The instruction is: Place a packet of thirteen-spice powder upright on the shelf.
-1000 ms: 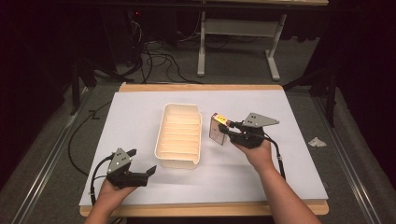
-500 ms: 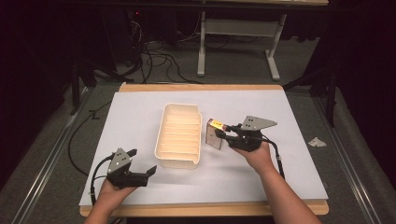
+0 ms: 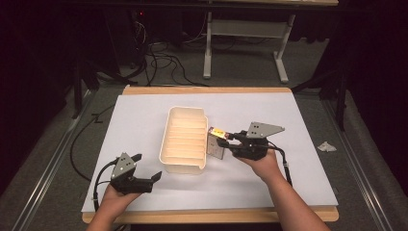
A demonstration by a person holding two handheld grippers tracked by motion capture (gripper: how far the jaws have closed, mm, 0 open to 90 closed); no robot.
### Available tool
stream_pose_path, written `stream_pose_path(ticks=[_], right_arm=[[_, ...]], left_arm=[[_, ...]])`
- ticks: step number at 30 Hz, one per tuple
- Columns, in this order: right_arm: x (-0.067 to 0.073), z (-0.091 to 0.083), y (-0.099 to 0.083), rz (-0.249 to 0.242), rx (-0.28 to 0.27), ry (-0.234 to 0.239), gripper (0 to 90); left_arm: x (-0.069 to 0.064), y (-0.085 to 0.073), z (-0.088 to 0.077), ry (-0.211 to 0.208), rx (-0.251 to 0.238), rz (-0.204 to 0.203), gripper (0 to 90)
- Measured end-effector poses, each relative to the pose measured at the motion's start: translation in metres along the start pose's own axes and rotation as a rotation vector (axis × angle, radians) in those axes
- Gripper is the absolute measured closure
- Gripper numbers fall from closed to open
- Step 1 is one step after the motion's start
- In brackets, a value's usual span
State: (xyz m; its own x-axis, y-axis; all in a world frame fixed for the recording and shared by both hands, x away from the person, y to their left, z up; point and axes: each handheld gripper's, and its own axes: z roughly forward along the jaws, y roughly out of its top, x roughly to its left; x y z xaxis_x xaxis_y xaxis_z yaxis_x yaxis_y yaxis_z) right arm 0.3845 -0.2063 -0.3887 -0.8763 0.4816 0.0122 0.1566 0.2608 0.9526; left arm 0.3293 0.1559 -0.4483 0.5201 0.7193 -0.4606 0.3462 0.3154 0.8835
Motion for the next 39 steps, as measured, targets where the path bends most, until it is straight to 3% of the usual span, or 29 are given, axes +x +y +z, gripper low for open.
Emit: stream_pose_path(ticks=[20, 39], right_arm=[[0.02, 0.013, 0.014, -0.027, -0.023, 0.105, 68.9], [0.029, 0.034, 0.023, -0.04, -0.03, 0.154, 68.9]], left_arm=[[0.0, 0.0, 0.0, -0.003, 0.001, 0.004, 3.5], [0.002, 0.002, -0.006, 0.008, -0.012, 0.004, 3.5]])
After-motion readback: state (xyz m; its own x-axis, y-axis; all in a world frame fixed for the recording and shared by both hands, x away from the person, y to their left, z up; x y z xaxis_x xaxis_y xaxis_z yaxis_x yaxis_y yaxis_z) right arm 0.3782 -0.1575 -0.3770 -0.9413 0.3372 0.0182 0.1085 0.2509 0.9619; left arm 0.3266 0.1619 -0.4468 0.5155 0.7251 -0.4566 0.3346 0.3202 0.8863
